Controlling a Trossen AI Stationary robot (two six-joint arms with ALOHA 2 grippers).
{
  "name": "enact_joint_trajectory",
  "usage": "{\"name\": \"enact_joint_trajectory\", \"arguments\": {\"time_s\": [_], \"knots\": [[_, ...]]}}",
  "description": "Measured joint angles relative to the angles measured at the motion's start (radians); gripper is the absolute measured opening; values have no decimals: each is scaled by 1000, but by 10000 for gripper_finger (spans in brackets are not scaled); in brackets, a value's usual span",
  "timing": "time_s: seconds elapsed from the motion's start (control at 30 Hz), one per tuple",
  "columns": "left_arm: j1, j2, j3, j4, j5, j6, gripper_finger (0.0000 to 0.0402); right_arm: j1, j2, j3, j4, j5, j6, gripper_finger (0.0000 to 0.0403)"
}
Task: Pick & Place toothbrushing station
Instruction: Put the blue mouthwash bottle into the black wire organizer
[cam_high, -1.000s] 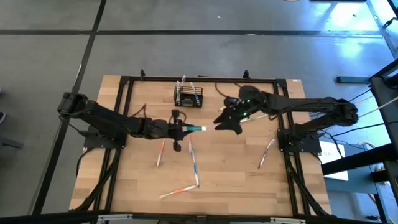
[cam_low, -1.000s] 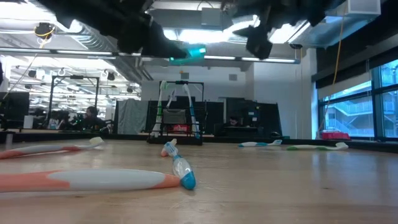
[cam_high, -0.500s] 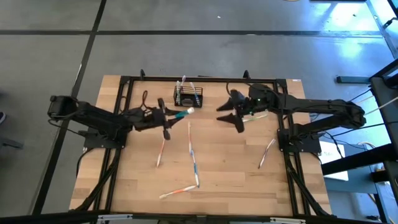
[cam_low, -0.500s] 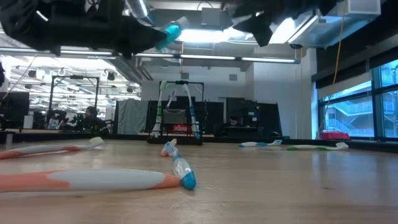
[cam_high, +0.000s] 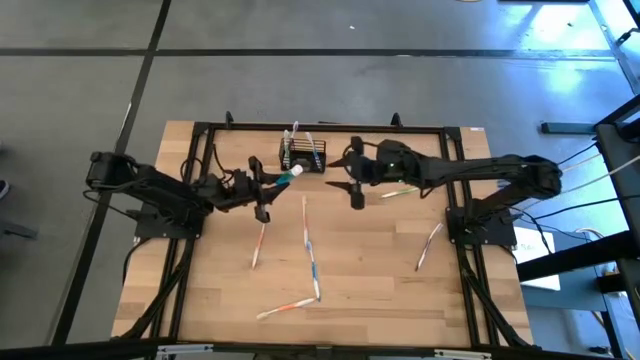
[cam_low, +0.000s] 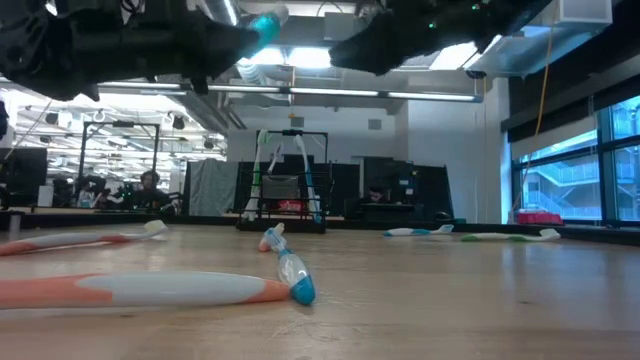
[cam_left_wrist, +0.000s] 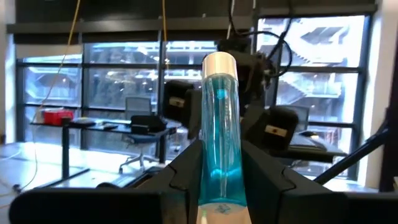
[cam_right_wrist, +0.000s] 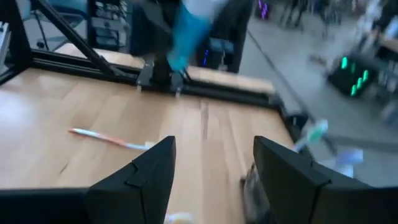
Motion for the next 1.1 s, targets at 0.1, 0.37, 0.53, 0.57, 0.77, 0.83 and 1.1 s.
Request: {"name": "enact_joint_trajectory", "arguments": {"time_s": [0.1, 0.37, 0.53, 0.57, 0.77, 0.83, 1.1], "knots": [[1, 31, 0, 23, -21, 4, 88, 6, 30, 0, 105, -2, -58, 219], [1, 107, 0, 166, 47, 40, 88, 5, 81, 0, 326, -43, -21, 219], [9, 115, 0, 166, 46, 45, 88, 6, 110, 0, 441, -85, 56, 219], [9, 115, 0, 166, 47, 46, 88, 6, 121, 0, 471, -85, 73, 219], [8, 115, 0, 166, 61, 47, 88, 5, 190, 22, 533, -84, 135, 219], [8, 115, 0, 166, 61, 47, 88, 6, 220, 51, 533, -85, 147, 219], [8, 115, 0, 166, 74, 47, 88, 7, 262, 116, 529, -156, 173, 219]]}}
